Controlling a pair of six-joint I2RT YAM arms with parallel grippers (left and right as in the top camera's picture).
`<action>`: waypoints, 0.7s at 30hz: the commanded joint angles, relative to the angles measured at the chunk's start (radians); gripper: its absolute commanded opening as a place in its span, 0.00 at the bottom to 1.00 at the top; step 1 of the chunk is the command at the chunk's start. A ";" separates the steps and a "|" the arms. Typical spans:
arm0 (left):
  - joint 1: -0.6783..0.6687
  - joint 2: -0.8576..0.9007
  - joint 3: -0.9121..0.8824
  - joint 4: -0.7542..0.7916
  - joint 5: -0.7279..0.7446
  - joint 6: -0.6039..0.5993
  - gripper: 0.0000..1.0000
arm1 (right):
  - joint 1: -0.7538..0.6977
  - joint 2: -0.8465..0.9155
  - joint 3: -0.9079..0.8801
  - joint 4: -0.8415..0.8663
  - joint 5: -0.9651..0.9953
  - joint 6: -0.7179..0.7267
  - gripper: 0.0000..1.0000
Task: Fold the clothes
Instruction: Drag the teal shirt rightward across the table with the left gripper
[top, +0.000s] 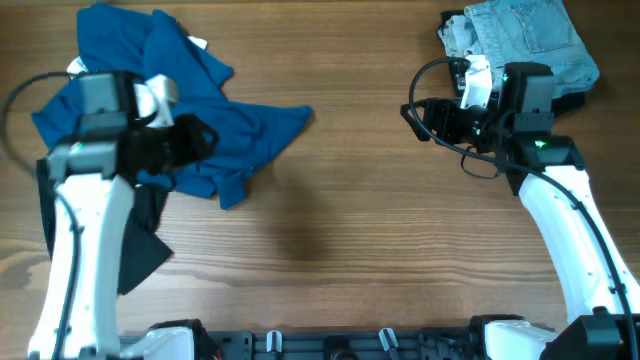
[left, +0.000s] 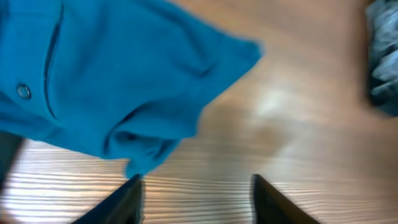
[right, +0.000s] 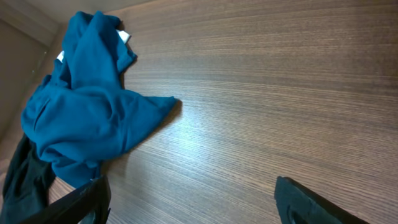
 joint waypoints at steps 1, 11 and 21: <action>-0.060 0.098 -0.016 0.015 -0.202 0.034 0.68 | 0.003 0.008 0.015 0.002 -0.020 -0.003 0.87; -0.069 0.324 -0.024 0.048 -0.399 -0.252 0.72 | 0.003 0.008 0.015 -0.026 0.011 -0.003 0.91; -0.069 0.371 -0.043 0.103 -0.420 -0.285 0.05 | 0.003 0.008 0.015 -0.031 0.034 -0.003 0.92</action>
